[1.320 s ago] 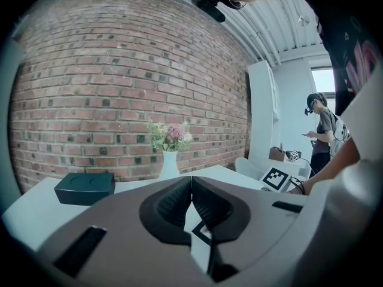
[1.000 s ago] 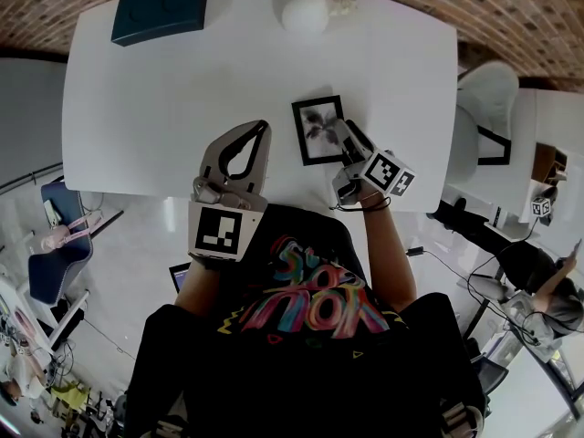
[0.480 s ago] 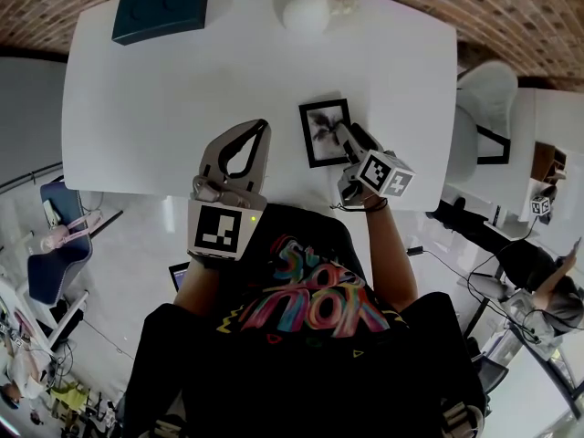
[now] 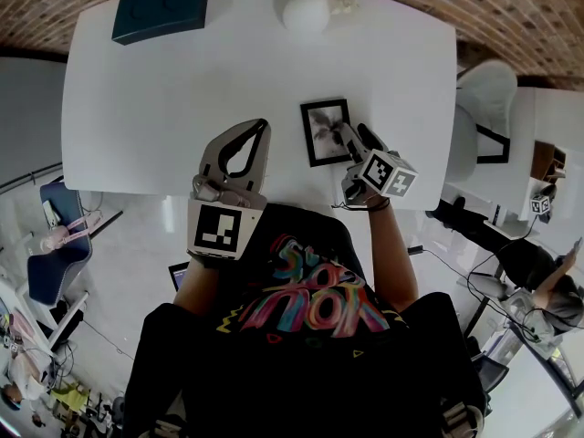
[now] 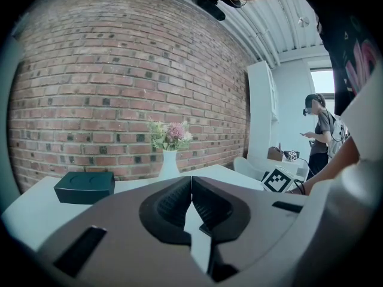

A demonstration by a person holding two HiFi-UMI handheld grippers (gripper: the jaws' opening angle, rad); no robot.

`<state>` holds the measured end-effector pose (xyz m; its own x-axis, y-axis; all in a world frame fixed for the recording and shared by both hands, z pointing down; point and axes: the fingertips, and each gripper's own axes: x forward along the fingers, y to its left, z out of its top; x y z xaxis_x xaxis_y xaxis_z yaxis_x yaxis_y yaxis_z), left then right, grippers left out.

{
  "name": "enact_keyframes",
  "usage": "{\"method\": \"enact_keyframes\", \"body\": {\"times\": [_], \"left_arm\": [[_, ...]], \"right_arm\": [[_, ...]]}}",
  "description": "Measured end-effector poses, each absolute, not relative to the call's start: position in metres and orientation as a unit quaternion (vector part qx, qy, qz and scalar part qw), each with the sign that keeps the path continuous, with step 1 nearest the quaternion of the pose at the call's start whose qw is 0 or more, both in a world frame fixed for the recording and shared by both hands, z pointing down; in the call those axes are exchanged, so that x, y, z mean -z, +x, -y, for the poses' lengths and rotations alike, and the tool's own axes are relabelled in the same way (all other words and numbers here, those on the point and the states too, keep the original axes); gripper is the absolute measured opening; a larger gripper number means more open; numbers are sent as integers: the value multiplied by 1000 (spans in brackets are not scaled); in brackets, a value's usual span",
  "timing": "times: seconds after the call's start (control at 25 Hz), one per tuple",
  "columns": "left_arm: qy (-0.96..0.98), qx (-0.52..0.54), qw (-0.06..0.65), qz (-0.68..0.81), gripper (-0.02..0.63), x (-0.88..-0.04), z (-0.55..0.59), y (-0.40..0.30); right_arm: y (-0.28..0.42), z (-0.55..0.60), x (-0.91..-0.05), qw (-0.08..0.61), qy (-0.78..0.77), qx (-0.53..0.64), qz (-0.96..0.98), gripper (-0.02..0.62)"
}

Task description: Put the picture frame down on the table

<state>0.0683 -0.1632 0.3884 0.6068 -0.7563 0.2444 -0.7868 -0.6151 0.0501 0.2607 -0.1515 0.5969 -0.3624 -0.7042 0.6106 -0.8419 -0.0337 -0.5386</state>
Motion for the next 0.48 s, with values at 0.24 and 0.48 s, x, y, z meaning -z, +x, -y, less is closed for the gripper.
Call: {"method": "enact_keyframes", "body": {"times": [0.24, 0.48], "left_arm": [[895, -97, 75, 430, 25, -386, 165, 70], [896, -92, 71, 428, 25, -379, 168, 74]], "right_arm": [[262, 154, -590, 57, 559, -457, 689, 232], [259, 161, -574, 29, 553, -460, 694, 232]]}}
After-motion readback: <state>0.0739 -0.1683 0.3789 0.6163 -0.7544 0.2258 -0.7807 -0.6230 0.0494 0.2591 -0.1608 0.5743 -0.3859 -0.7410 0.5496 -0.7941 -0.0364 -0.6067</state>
